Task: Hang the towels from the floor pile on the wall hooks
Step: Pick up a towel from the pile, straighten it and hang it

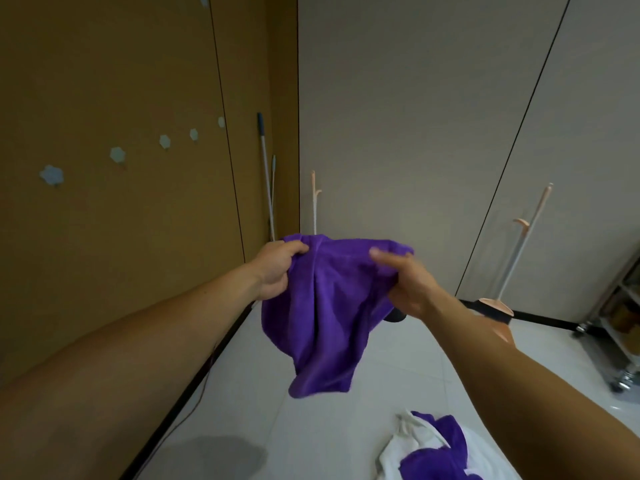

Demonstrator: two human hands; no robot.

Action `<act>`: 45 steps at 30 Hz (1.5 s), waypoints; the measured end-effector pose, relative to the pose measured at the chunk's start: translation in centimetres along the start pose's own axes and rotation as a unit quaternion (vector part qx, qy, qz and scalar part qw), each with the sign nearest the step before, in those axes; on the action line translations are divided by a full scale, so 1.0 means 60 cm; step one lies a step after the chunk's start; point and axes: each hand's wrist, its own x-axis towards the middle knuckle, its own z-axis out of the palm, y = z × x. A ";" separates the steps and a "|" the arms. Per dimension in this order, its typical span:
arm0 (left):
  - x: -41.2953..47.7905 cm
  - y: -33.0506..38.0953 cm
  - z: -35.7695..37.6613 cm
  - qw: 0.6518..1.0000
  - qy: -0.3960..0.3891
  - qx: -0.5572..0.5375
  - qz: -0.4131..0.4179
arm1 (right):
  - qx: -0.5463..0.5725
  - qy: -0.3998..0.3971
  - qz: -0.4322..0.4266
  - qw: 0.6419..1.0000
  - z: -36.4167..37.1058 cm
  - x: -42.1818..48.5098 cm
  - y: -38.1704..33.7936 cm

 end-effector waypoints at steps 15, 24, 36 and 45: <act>-0.013 0.035 -0.030 0.969 0.119 0.214 -0.020 | -0.630 0.133 0.000 0.765 -0.116 0.049 -0.001; -0.039 0.040 0.006 0.987 0.117 0.110 0.017 | -0.438 -0.060 0.107 0.891 -0.039 0.042 0.041; -0.086 0.070 0.017 0.996 0.060 0.060 0.025 | -0.293 -0.024 0.111 0.949 0.025 0.062 0.113; -0.091 0.033 -0.059 0.950 0.156 0.250 -0.106 | 0.013 0.135 -0.031 0.990 -0.049 0.058 -0.022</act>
